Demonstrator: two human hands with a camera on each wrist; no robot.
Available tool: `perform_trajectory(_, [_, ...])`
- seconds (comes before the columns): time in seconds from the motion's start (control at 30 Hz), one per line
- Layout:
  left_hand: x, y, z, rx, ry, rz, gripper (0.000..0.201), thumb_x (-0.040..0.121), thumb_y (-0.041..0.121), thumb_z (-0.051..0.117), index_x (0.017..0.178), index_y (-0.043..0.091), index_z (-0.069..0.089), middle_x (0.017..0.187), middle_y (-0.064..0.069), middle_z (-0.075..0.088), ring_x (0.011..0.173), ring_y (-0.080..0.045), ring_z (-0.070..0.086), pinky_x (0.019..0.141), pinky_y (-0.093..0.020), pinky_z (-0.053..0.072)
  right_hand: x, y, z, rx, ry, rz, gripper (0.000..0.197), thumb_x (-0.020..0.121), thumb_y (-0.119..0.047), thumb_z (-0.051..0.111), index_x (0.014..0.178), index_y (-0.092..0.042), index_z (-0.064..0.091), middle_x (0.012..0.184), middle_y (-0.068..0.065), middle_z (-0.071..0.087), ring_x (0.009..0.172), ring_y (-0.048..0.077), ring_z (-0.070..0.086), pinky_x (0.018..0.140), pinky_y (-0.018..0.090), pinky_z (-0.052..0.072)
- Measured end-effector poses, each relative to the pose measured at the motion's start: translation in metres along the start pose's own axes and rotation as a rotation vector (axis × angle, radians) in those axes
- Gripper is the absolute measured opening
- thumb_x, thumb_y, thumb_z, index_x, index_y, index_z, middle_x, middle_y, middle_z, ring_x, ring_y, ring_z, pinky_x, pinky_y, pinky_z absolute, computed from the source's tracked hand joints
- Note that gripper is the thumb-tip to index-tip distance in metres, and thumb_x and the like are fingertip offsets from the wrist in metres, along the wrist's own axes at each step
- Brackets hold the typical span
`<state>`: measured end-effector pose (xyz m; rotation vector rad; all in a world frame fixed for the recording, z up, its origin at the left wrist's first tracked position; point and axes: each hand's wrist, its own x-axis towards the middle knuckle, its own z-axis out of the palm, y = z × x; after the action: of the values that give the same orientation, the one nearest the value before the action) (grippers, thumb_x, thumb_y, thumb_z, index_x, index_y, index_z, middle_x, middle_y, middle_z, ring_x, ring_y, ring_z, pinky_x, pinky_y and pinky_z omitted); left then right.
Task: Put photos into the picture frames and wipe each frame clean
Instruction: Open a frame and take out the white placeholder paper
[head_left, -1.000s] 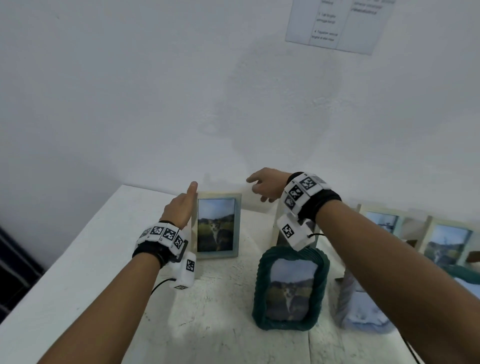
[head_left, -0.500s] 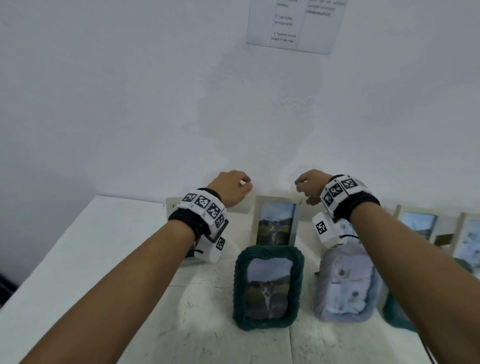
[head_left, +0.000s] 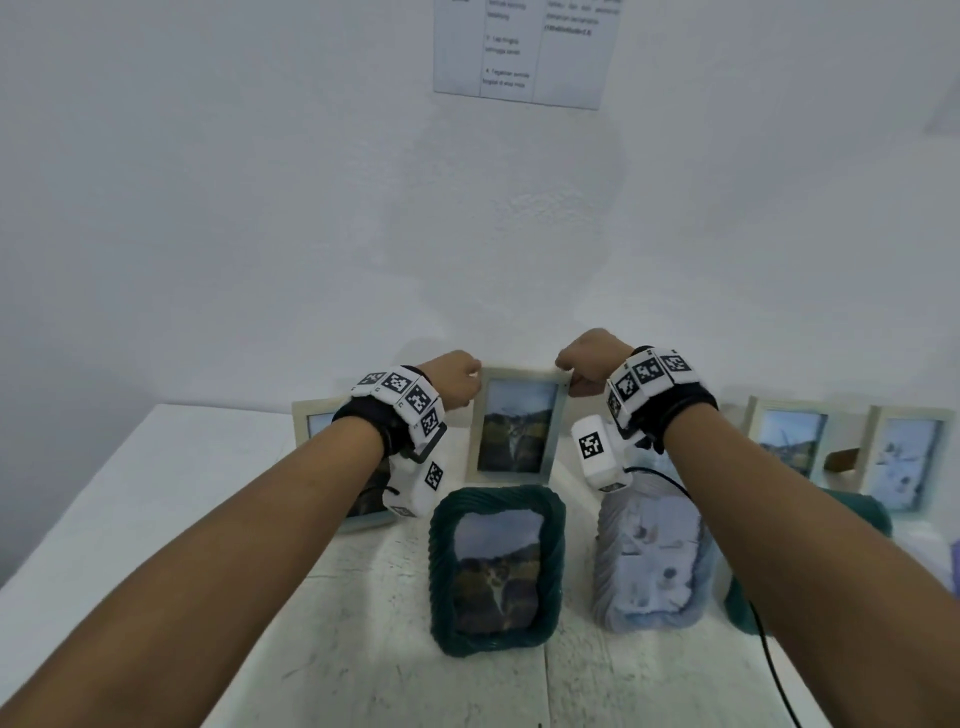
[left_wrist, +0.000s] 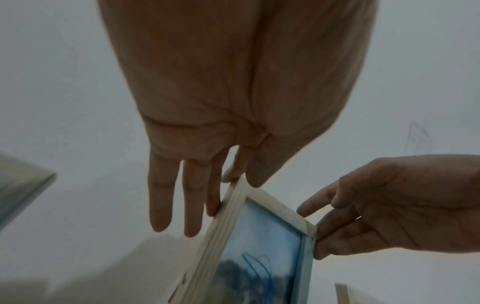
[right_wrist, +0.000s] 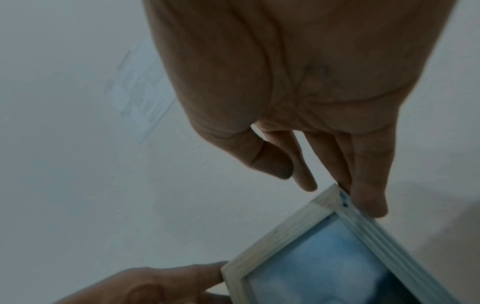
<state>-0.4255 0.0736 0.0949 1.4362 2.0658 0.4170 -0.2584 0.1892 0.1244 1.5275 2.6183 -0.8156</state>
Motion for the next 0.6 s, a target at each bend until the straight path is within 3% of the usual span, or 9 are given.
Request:
perform_trajectory(0.03, [-0.003, 0.006, -0.005, 0.018, 0.036, 0.026, 0.039, 0.099, 0.005, 0.036, 0.134, -0.011, 0.043, 0.128, -0.026, 0.054, 0.115, -0.036, 0.057, 0.084, -0.035, 0.047, 0.000, 0.000, -0.006, -0.031, 0.049, -0.055, 0.013, 0.090, -0.017, 0.059, 0.089, -0.004, 0.061, 0.086, 0.011, 0.064, 0.092, 0.028, 0.061, 0.079, 0.029, 0.044])
perform_trajectory(0.07, [-0.005, 0.010, -0.010, 0.034, 0.079, 0.059, 0.042, 0.100, 0.006, 0.035, 0.139, -0.008, 0.038, 0.133, -0.026, 0.051, 0.118, -0.035, 0.054, 0.088, -0.035, 0.046, 0.000, -0.001, -0.012, 0.056, 0.085, -0.033, 0.018, 0.089, -0.014, 0.056, 0.073, -0.007, 0.054, 0.072, 0.006, 0.055, 0.081, 0.026, 0.056, 0.073, 0.029, 0.043])
perform_trajectory(0.1, [-0.008, 0.015, -0.016, 0.038, 0.129, 0.094, 0.046, 0.100, 0.008, 0.035, 0.145, -0.003, 0.031, 0.138, -0.024, 0.048, 0.121, -0.035, 0.052, 0.094, -0.036, 0.045, -0.004, -0.003, -0.016, 0.227, 0.124, -0.078, 0.021, 0.087, -0.011, 0.053, 0.067, -0.006, 0.050, 0.065, 0.005, 0.048, 0.076, 0.024, 0.053, 0.071, 0.030, 0.043])
perform_trajectory(0.2, [-0.025, 0.034, -0.030, 0.049, 0.297, 0.212, 0.056, 0.101, 0.014, 0.037, 0.153, 0.007, 0.015, 0.139, -0.021, 0.048, 0.121, -0.033, 0.051, 0.098, -0.031, 0.037, -0.012, 0.003, -0.035, 0.650, 0.369, -0.111, 0.023, 0.084, -0.010, 0.050, 0.086, 0.008, 0.066, 0.070, 0.012, 0.060, 0.071, 0.031, 0.062, 0.080, 0.043, 0.056])
perform_trajectory(0.27, [-0.039, 0.050, -0.036, 0.069, 0.431, 0.290, 0.056, 0.102, 0.017, 0.038, 0.153, 0.011, 0.016, 0.127, -0.021, 0.056, 0.110, -0.032, 0.055, 0.091, -0.028, 0.035, -0.035, 0.003, -0.048, 0.720, 0.459, -0.181, 0.025, 0.083, -0.015, 0.052, 0.096, -0.002, 0.069, 0.087, 0.012, 0.068, 0.087, 0.031, 0.066, 0.089, 0.049, 0.053])
perform_trajectory(0.37, [-0.060, 0.073, -0.036, -0.015, 0.567, 0.385, 0.054, 0.103, 0.022, 0.039, 0.153, 0.017, 0.021, 0.118, -0.014, 0.059, 0.094, -0.025, 0.059, 0.087, -0.026, 0.039, -0.071, 0.010, -0.058, 0.827, 0.523, -0.302, 0.041, 0.081, -0.024, 0.055, 0.120, -0.012, 0.061, 0.113, 0.004, 0.063, 0.105, 0.020, 0.060, 0.098, 0.042, 0.049])
perform_trajectory(0.43, [-0.076, 0.085, -0.030, -0.122, 0.575, 0.422, 0.053, 0.102, 0.023, 0.039, 0.152, 0.018, 0.023, 0.115, -0.009, 0.060, 0.091, -0.026, 0.062, 0.090, -0.035, 0.047, -0.098, 0.020, -0.058, 0.961, 0.548, -0.385, 0.047, 0.077, -0.024, 0.055, 0.121, -0.010, 0.060, 0.116, 0.004, 0.063, 0.102, 0.016, 0.060, 0.093, 0.037, 0.052])
perform_trajectory(0.5, [-0.095, 0.097, -0.018, -0.210, 0.566, 0.437, 0.051, 0.102, 0.022, 0.041, 0.151, 0.019, 0.027, 0.112, -0.004, 0.060, 0.087, -0.028, 0.065, 0.089, -0.041, 0.051, -0.126, 0.038, -0.053, 1.069, 0.539, -0.453, 0.048, 0.077, -0.015, 0.052, 0.124, -0.011, 0.062, 0.112, 0.005, 0.066, 0.094, 0.015, 0.062, 0.080, 0.032, 0.053])
perform_trajectory(0.6, [-0.124, 0.112, 0.012, -0.325, 0.524, 0.431, 0.049, 0.102, 0.020, 0.043, 0.150, 0.019, 0.032, 0.100, 0.006, 0.059, 0.078, -0.012, 0.065, 0.080, -0.031, 0.053, -0.168, 0.075, -0.039, 1.181, 0.358, -0.502, 0.047, 0.088, -0.012, 0.054, 0.133, -0.026, 0.054, 0.094, 0.003, 0.062, 0.088, 0.019, 0.058, 0.072, 0.029, 0.050])
